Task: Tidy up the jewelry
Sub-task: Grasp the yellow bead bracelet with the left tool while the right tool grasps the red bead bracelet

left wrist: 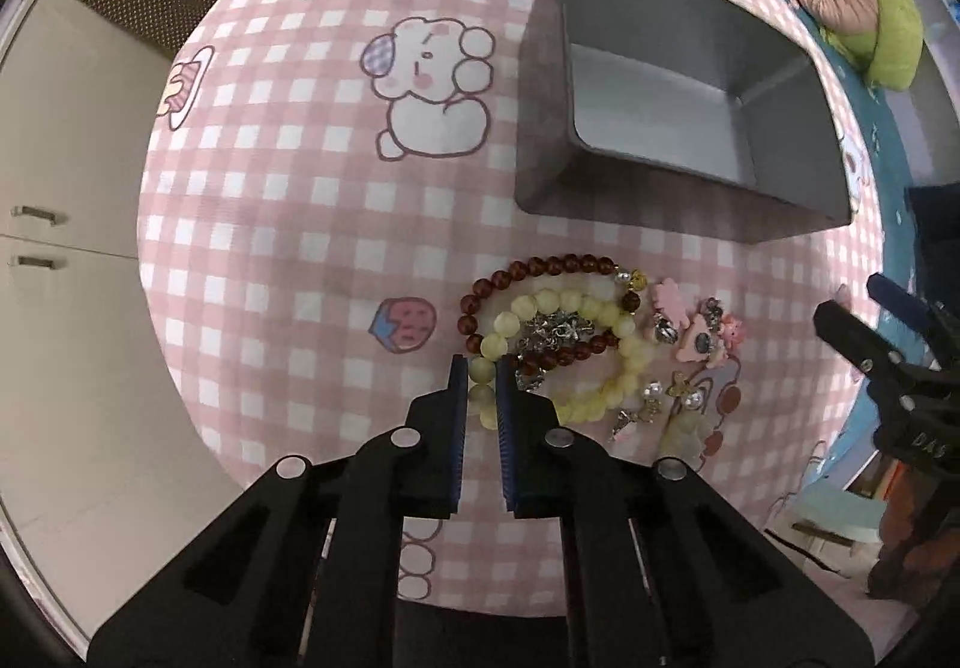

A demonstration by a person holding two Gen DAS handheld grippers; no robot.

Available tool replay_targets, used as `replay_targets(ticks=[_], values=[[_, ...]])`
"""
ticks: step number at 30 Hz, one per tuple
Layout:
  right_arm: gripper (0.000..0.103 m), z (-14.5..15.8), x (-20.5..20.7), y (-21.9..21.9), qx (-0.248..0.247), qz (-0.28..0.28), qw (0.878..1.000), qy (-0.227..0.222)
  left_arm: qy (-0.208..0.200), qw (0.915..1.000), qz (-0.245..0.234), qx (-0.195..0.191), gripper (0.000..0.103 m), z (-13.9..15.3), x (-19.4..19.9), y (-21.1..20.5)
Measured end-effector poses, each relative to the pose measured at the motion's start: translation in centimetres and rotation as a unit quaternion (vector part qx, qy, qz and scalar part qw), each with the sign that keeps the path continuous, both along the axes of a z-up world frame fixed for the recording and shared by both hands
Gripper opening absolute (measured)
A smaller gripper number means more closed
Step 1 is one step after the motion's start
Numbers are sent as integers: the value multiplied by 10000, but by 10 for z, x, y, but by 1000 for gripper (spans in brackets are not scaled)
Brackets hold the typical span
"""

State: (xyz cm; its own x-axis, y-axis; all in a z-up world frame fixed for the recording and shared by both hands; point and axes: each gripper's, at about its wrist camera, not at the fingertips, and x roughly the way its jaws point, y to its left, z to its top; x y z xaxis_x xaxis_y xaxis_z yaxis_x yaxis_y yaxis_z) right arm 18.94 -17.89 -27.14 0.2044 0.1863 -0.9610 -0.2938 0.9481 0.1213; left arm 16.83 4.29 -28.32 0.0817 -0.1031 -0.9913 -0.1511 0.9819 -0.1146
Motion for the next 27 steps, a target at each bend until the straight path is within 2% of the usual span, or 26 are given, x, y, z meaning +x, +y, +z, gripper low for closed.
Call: replay_targets(ticks=[10,16,17,18,21,27], values=[[95,11,-18,20,176,53,9998,-118,-577,9975,-324,-228,9,59,-6,33],[94,15,-22,45,475,83,9986,-195,-807,9948,-441,-435,9,77,-12,45],[91,16,-22,50,609,100,9979,-198,-833,9945,-450,-450,9,78,-12,49],[80,15,-23,53,811,125,9965,-177,-854,9943,-454,-451,9,76,-14,50],[61,4,-20,65,973,104,9952,-63,-843,9947,-432,-398,9,65,-11,50],[41,-10,-17,93,937,357,9949,-92,-850,9940,-538,-425,9,58,-12,59]])
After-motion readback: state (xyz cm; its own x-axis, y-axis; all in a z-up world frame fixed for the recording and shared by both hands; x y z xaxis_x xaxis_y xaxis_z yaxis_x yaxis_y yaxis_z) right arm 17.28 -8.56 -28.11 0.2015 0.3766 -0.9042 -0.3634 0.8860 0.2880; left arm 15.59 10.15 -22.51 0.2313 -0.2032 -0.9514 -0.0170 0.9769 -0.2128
